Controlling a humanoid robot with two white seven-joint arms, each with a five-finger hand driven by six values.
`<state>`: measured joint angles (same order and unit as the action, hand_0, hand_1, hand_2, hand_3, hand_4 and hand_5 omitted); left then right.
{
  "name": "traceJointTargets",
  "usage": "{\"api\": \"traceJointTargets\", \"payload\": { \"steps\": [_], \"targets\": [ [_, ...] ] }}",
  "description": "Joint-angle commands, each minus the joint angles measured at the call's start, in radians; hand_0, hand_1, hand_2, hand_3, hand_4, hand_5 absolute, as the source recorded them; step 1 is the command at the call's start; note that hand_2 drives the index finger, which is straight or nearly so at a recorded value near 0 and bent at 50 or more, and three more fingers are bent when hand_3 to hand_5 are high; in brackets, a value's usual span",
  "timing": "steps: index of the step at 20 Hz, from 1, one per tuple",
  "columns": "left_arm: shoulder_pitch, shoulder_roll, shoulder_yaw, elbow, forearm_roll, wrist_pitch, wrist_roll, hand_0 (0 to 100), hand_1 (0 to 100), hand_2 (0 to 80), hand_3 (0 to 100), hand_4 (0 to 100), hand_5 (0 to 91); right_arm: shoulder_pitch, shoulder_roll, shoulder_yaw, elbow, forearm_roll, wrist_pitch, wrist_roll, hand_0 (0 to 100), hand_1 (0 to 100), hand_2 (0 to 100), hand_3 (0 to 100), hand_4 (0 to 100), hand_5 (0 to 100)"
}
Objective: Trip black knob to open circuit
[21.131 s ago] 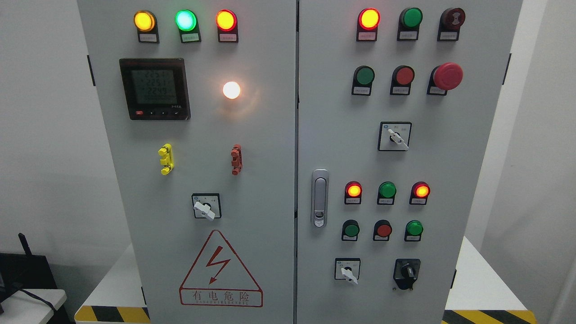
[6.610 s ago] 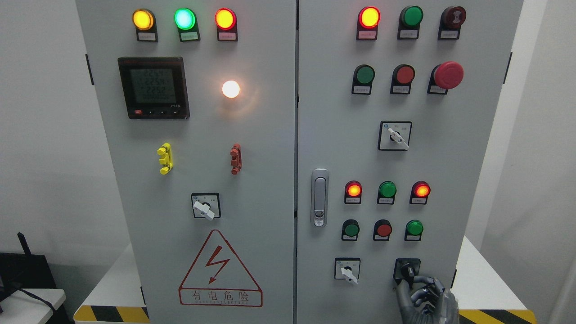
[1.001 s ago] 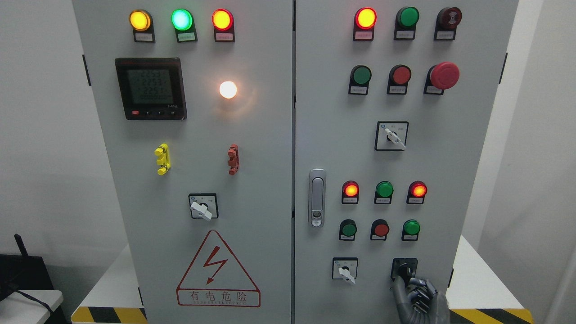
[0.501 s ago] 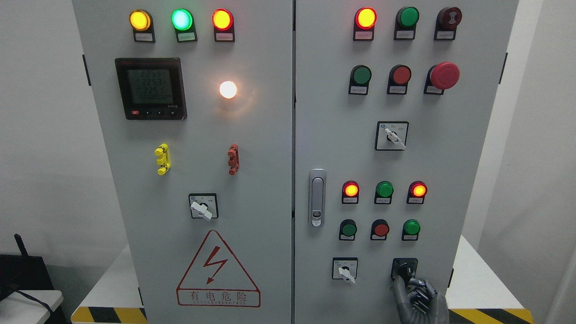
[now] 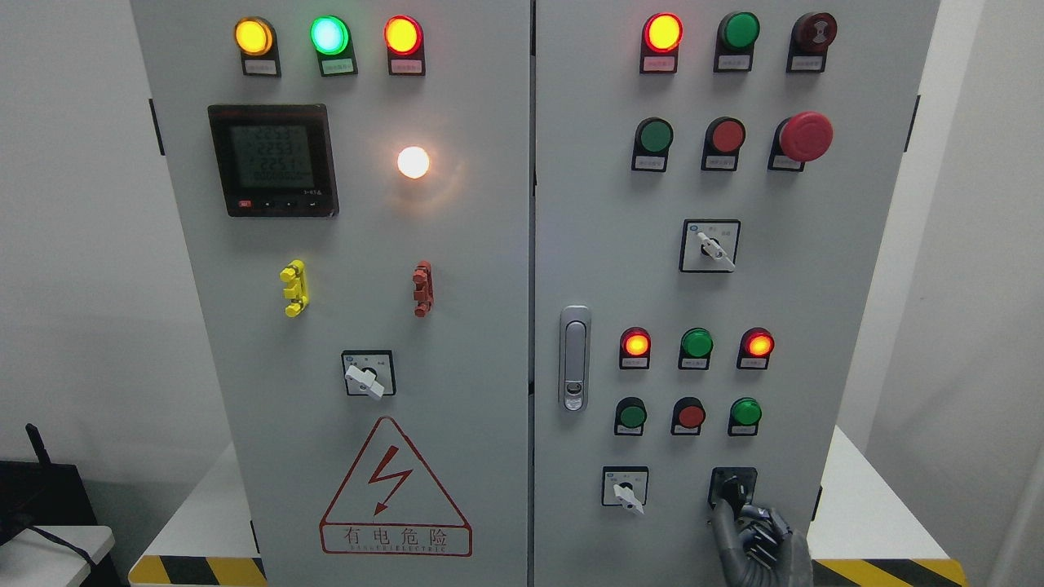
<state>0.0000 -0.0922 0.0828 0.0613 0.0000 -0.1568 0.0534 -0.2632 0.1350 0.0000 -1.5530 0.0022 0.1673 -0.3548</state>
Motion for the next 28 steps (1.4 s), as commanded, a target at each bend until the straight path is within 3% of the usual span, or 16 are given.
{"api": "traceJointTargets", "payload": {
  "steps": [1, 28],
  "targets": [
    [-0.008, 0.0, 0.0, 0.0, -0.034, 0.0, 0.0, 12, 39, 0.0, 0, 0, 0.0, -0.001, 0.0, 0.031, -0.002, 0.01, -0.003, 0.0, 51, 65, 63, 95, 96, 97],
    [-0.008, 0.0, 0.0, 0.0, -0.032, 0.0, 0.0, 12, 39, 0.0, 0, 0, 0.0, -0.007, 0.0, 0.038, -0.006, -0.033, -0.003, 0.002, 51, 64, 63, 96, 96, 97]
  ]
}}
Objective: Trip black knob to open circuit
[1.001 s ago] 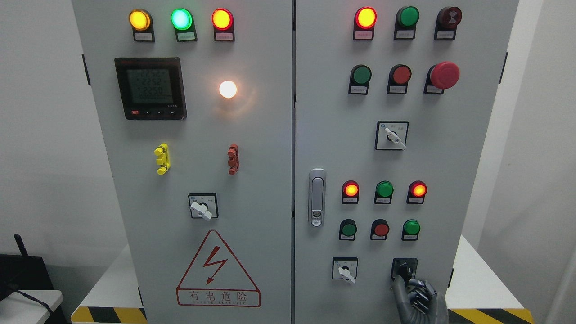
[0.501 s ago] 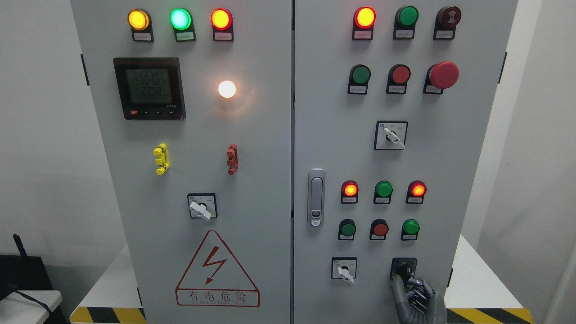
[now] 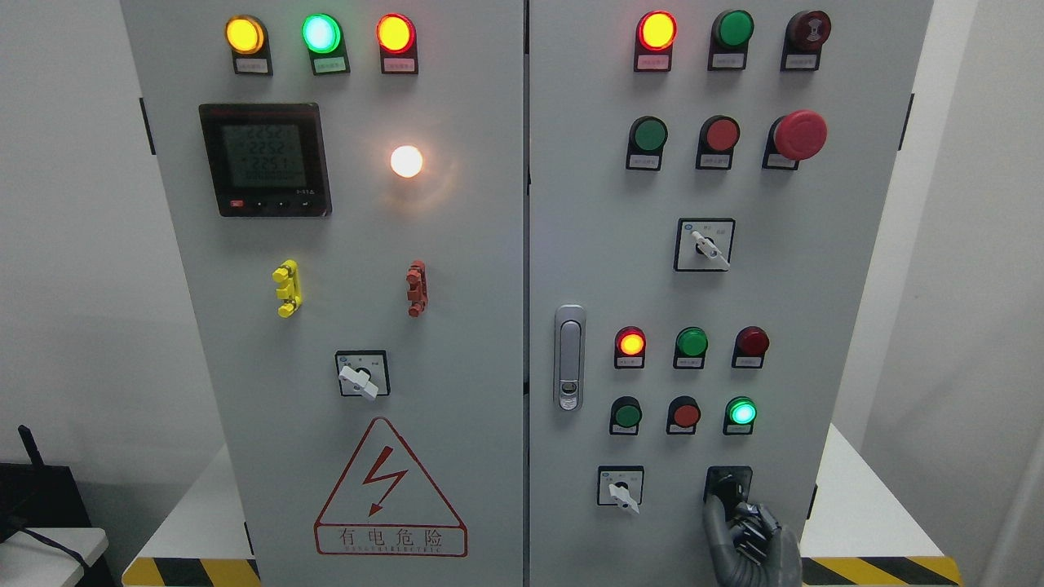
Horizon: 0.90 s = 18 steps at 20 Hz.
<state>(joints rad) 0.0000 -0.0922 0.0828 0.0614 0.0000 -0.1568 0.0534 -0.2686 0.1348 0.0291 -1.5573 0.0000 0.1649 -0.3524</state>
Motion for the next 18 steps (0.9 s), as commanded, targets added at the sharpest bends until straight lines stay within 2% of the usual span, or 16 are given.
{"api": "traceJointTargets", "payload": {
  "steps": [1, 18],
  "targets": [
    [-0.008, 0.0, 0.0, 0.0, -0.034, 0.0, 0.0, 12, 39, 0.0, 0, 0, 0.0, -0.001, 0.0, 0.009, -0.001, -0.031, -0.001, 0.0, 51, 64, 63, 96, 96, 97],
    [-0.008, 0.0, 0.0, 0.0, -0.034, 0.0, 0.0, 12, 39, 0.0, 0, 0, 0.0, -0.001, 0.0, 0.008, -0.001, -0.015, -0.001, -0.002, 51, 64, 62, 95, 96, 97]
  ]
}}
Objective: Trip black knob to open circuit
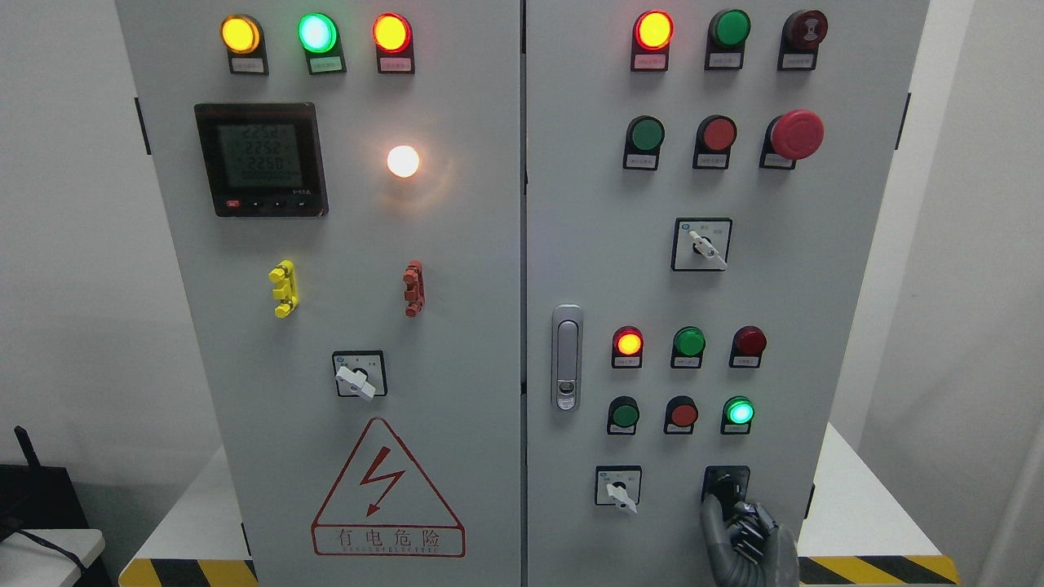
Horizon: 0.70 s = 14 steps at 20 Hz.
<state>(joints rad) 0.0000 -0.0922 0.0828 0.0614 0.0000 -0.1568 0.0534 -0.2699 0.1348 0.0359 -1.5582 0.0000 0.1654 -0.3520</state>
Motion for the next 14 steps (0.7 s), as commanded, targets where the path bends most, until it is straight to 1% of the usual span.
{"api": "traceJointTargets", "payload": {
  "steps": [1, 8, 11, 14],
  "targets": [
    [-0.008, 0.0, 0.0, 0.0, -0.034, 0.0, 0.0, 12, 39, 0.0, 0, 0, 0.0, 0.0, 0.0, 0.001, 0.0, -0.015, 0.0, -0.002, 50, 65, 62, 95, 96, 97],
    [-0.008, 0.0, 0.0, 0.0, -0.032, 0.0, 0.0, 12, 39, 0.0, 0, 0, 0.0, 0.0, 0.0, -0.001, -0.002, -0.012, -0.003, -0.004, 50, 66, 61, 95, 96, 97],
    [-0.008, -0.001, 0.0, 0.0, -0.034, 0.0, 0.0, 12, 39, 0.0, 0, 0, 0.0, 0.001, 0.0, -0.007, 0.0, 0.037, -0.003, -0.004, 50, 66, 61, 95, 95, 97],
    [-0.008, -0.001, 0.0, 0.0, -0.034, 0.0, 0.0, 12, 39, 0.0, 0, 0, 0.0, 0.0, 0.0, -0.007, -0.002, 0.04, -0.003, -0.004, 50, 66, 61, 94, 95, 97]
  ]
}}
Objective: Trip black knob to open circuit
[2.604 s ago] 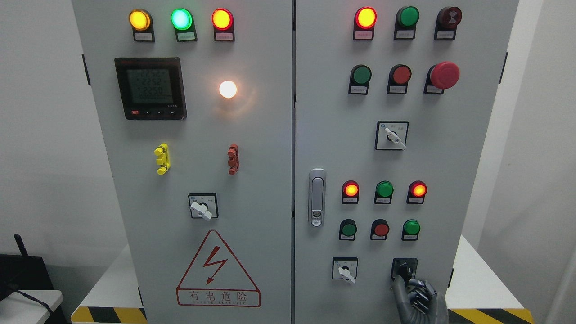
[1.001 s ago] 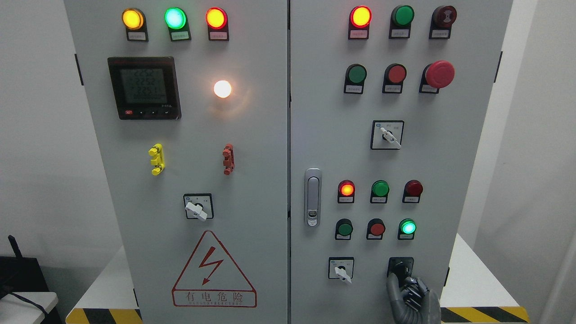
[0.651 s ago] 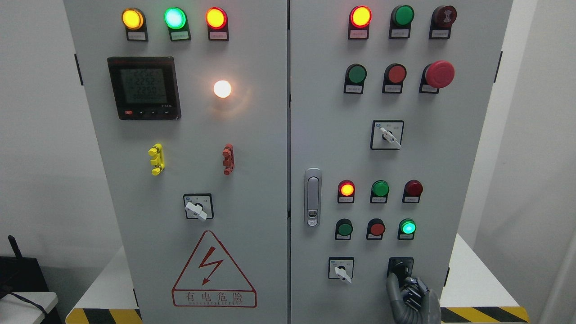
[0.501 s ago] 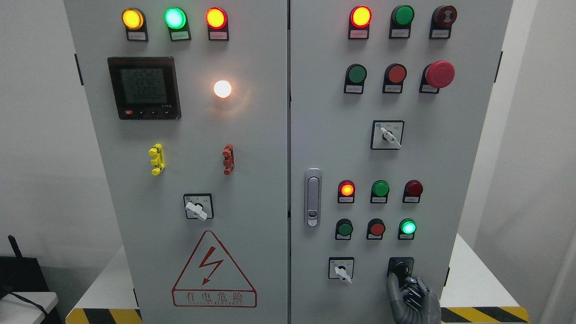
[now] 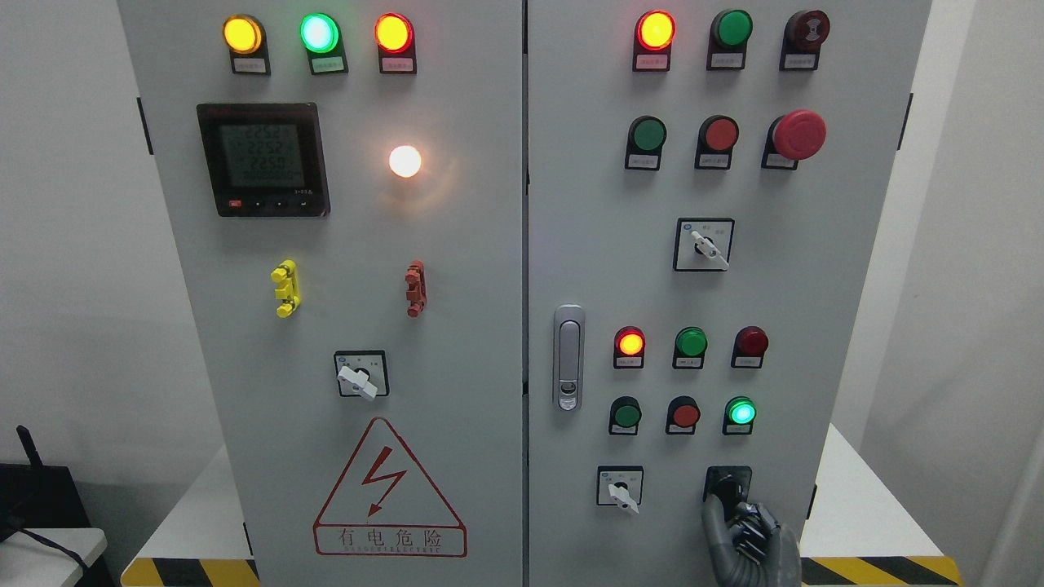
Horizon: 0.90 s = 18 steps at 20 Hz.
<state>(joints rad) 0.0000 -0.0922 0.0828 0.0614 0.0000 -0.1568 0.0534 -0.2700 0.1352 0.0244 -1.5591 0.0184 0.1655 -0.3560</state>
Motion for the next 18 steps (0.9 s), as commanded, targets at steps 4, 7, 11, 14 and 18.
{"api": "traceJointTargets", "payload": {
  "steps": [4, 7, 11, 14, 18],
  "targets": [
    [-0.008, 0.0, 0.0, 0.0, -0.034, 0.0, 0.0, 12, 39, 0.0, 0, 0, 0.0, 0.0, 0.0, 0.003, -0.001, 0.023, -0.003, 0.0, 50, 66, 60, 94, 95, 97],
    [-0.008, 0.0, 0.0, 0.0, -0.034, 0.0, 0.0, 12, 39, 0.0, 0, 0, 0.0, 0.002, 0.0, 0.0, -0.001, 0.025, -0.003, 0.0, 50, 66, 60, 94, 95, 97],
    [-0.008, 0.0, 0.0, 0.0, -0.032, 0.0, 0.0, 12, 39, 0.0, 0, 0, 0.0, 0.002, 0.0, -0.001, -0.001, 0.038, -0.004, -0.001, 50, 66, 60, 94, 95, 97],
    [-0.008, 0.0, 0.0, 0.0, -0.032, 0.0, 0.0, 12, 39, 0.0, 0, 0, 0.0, 0.002, 0.0, -0.001, 0.001, 0.051, -0.003, -0.001, 50, 66, 60, 94, 95, 97],
    [-0.008, 0.0, 0.0, 0.0, -0.032, 0.0, 0.0, 12, 39, 0.0, 0, 0, 0.0, 0.002, 0.0, -0.001, 0.001, 0.064, -0.004, -0.001, 49, 67, 60, 94, 94, 97]
  ]
}}
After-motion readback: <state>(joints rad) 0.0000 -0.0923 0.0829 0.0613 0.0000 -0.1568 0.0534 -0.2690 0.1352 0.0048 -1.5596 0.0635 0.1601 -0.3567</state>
